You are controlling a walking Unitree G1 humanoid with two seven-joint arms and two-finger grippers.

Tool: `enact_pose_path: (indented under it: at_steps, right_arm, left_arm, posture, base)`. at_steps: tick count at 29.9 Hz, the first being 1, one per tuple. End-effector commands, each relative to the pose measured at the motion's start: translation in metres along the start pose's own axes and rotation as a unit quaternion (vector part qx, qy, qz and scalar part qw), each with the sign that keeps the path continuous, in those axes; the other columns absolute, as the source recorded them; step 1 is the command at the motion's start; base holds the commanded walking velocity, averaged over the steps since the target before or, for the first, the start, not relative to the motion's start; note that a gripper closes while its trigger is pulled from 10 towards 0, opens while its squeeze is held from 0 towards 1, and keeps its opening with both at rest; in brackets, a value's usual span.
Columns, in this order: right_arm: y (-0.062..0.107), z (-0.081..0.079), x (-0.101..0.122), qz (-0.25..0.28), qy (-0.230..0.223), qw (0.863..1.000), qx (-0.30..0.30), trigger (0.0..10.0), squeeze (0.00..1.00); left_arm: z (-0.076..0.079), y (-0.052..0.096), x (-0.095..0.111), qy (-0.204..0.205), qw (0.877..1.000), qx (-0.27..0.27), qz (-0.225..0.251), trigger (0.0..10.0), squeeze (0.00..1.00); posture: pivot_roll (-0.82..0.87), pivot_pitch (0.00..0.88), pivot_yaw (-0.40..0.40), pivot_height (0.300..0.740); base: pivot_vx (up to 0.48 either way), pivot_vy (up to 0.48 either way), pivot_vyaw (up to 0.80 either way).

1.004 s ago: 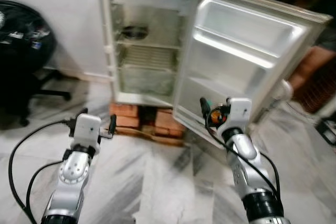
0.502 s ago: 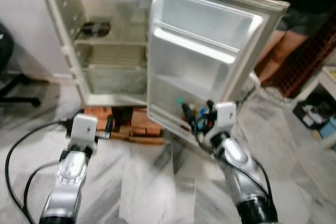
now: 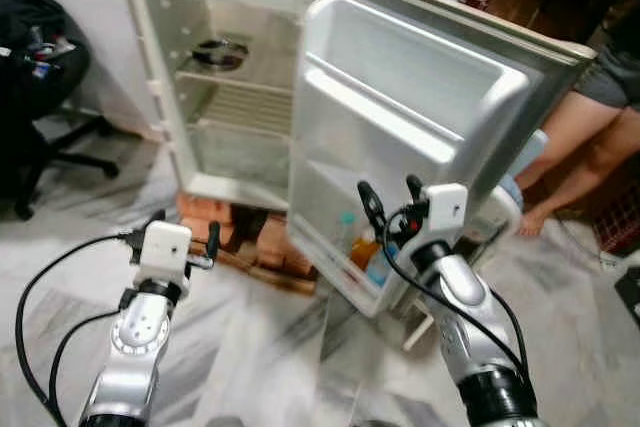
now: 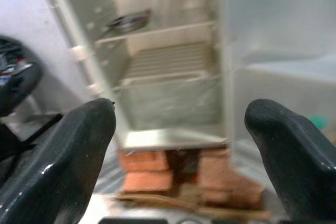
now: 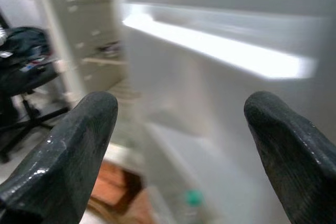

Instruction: Restocking fridge

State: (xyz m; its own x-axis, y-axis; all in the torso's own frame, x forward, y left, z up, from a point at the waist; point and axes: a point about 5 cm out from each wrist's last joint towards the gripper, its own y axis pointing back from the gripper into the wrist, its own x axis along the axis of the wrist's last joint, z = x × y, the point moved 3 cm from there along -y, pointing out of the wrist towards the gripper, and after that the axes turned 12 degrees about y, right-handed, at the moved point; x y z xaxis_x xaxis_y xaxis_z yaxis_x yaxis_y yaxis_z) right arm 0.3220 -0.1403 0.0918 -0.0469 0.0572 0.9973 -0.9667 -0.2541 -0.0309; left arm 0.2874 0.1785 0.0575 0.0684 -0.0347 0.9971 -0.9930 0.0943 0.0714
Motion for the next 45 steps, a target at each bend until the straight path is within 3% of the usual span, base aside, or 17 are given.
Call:
enact_pose_path:
  at_steps: [1, 4, 6, 7, 8, 9, 12, 13, 14, 16, 17, 19, 21, 24, 26, 40, 45]
  right_arm:
    - [-0.001, 0.004, 0.004, 0.013, -0.006, 1.0, -0.004, 10.0, 0.0]
    - [0.004, -0.008, -0.005, -0.004, -0.042, 0.998, 0.049, 10.0, 0.0]
    - [0.01, -0.027, -0.009, -0.015, -0.085, 0.987, 0.136, 10.0, 0.0]
    - [0.026, -0.051, -0.009, -0.03, -0.125, 0.958, 0.257, 10.0, 0.0]
    - [0.026, -0.051, -0.009, -0.03, -0.125, 0.958, 0.257, 10.0, 0.0]
    - [0.045, -0.064, -0.014, -0.055, -0.115, 0.926, 0.355, 10.0, 0.0]
    - [0.065, -0.063, -0.03, -0.101, -0.087, 0.897, 0.422, 10.0, 0.0]
    - [0.073, -0.056, -0.044, -0.136, -0.055, 0.886, 0.44, 10.0, 0.0]
    - [0.073, -0.056, -0.044, -0.136, -0.055, 0.886, 0.44, 10.0, 0.0]
    - [0.074, -0.036, -0.068, -0.201, 0.018, 0.882, 0.425, 10.0, 0.0]
    - [0.074, -0.036, -0.068, -0.201, 0.018, 0.882, 0.425, 10.0, 0.0]
    - [0.06, -0.01, -0.085, -0.255, 0.096, 0.897, 0.347, 10.0, 0.0]
    - [0.049, 0.006, -0.089, -0.277, 0.148, 0.902, 0.297, 10.0, 0.0]
    - [0.031, 0.024, -0.083, -0.269, 0.198, 0.917, 0.218, 10.0, 0.0]
    - [0.007, 0.051, -0.065, -0.244, 0.212, 0.94, 0.105, 10.0, 0.0]
    - [-0.035, 0.065, -0.016, -0.133, 0.198, 0.971, -0.02, 10.0, 0.0]
    - [-0.043, 0.062, -0.01, -0.114, 0.158, 0.98, -0.046, 10.0, 0.0]
  left_arm:
    - [0.0, -0.001, 0.002, -0.011, 1.0, -0.003, 0.002, 10.0, 0.0]
    - [0.0, 0.0, 0.002, -0.005, 1.0, 0.0, 0.002, 10.0, 0.0]
    - [0.0, 0.001, 0.002, 0.007, 1.0, 0.003, 0.003, 10.0, 0.0]
    - [0.002, 0.002, 0.001, 0.007, 1.0, -0.002, 0.002, 10.0, 0.0]
    - [0.002, 0.002, 0.001, 0.007, 1.0, -0.002, 0.002, 10.0, 0.0]
    - [0.005, 0.004, -0.001, 0.007, 1.0, -0.007, -0.002, 10.0, 0.0]
    - [0.009, 0.005, -0.003, 0.008, 1.0, -0.013, -0.009, 10.0, 0.0]
    - [0.011, 0.007, -0.006, 0.008, 1.0, -0.016, -0.016, 10.0, 0.0]
    - [0.011, 0.007, -0.006, 0.008, 1.0, -0.016, -0.016, 10.0, 0.0]
    - [0.017, 0.013, -0.021, 0.003, 0.998, -0.032, -0.055, 10.0, 0.0]
    - [0.017, 0.013, -0.021, 0.003, 0.998, -0.032, -0.055, 10.0, 0.0]
    - [0.018, 0.023, -0.035, -0.007, 0.996, -0.035, -0.086, 10.0, 0.0]
    - [0.021, 0.029, -0.04, -0.007, 0.995, -0.04, -0.095, 10.0, 0.0]
    - [0.022, 0.034, -0.046, -0.011, 0.993, -0.037, -0.11, 10.0, 0.0]
    - [0.025, 0.039, -0.051, -0.013, 0.992, -0.041, -0.122, 10.0, 0.0]
    - [0.019, 0.029, -0.043, -0.012, 0.994, -0.027, -0.11, 10.0, 0.0]
    - [0.02, 0.028, -0.046, -0.011, 0.993, -0.023, -0.116, 10.0, 0.0]
  posture:
    - [0.07, 0.0, -0.067, 0.74]
    - [0.08, 0.0, -0.066, 0.74]
    - [0.08, 0.0, -0.065, 0.74]
    - [0.07, 0.0, -0.066, 0.74]
    - [0.07, 0.0, -0.066, 0.74]
    - [0.08, 0.0, -0.069, 0.74]
    - [0.09, 0.0, -0.074, 0.74]
    - [0.09, 0.0, -0.076, 0.74]
    - [0.09, 0.0, -0.076, 0.74]
    - [0.09, 0.0, -0.076, 0.74]
    - [0.09, 0.0, -0.076, 0.74]
    - [0.1, 0.0, -0.076, 0.74]
    - [0.1, 0.0, -0.076, 0.74]
    - [0.1, 0.0, -0.07, 0.74]
    - [0.11, 0.0, -0.076, 0.74]
    - [0.1, 0.0, -0.077, 0.74]
    - [0.1, 0.0, -0.069, 0.74]
  base:
    - [0.262, -0.398, 0.0]
    - [0.176, -0.402, 0.0]
    - [0.0, 0.0, 0.0]
    - [0.0, 0.0, 0.0]
    - [0.0, 0.0, 0.0]
    - [0.0, 0.0, 0.0]
    - [0.0, 0.0, 0.0]
    - [0.0, 0.0, 0.0]
    - [0.0, 0.0, 0.0]
    - [0.0, 0.0, 0.0]
    - [0.0, 0.0, 0.0]
    - [0.0, 0.0, 0.0]
    - [0.0, 0.0, 0.0]
    - [0.0, 0.0, 0.0]
    - [0.0, 0.0, 0.0]
    - [0.0, -0.251, 0.0]
    - [0.0, 0.0, 0.0]
